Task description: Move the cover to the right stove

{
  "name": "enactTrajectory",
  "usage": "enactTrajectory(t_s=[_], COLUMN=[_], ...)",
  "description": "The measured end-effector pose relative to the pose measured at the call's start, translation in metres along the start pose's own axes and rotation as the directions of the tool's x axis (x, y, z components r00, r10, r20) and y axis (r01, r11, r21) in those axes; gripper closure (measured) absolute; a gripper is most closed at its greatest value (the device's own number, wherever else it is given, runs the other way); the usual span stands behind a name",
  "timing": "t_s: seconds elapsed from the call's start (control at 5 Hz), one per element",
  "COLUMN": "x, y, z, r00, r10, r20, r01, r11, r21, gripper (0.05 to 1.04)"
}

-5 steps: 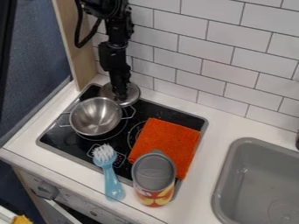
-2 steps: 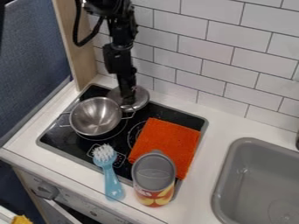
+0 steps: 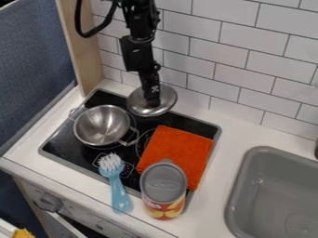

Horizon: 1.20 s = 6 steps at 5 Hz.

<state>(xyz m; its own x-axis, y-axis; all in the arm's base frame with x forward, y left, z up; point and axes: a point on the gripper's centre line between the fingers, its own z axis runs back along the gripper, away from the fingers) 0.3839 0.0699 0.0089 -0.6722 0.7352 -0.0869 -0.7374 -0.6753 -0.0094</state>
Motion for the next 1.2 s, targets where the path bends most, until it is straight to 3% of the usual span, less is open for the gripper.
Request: enactTrajectory(t_s=[0.6,0.8,1.2], x=[-0.01,-0.006,-0.004], y=[0.071,0.092,0.096], z=[0.031,0.02,-0.008], r00=[0.981,0.972,0.97], r10=[-0.18,-0.231,-0.241], r20=[-0.068,-0.044,0.024], r01=[0.181,0.231,0.241], r11=[0.984,0.973,0.97], r21=[0.004,0.004,-0.037], gripper=[0.802,0.802,0.802])
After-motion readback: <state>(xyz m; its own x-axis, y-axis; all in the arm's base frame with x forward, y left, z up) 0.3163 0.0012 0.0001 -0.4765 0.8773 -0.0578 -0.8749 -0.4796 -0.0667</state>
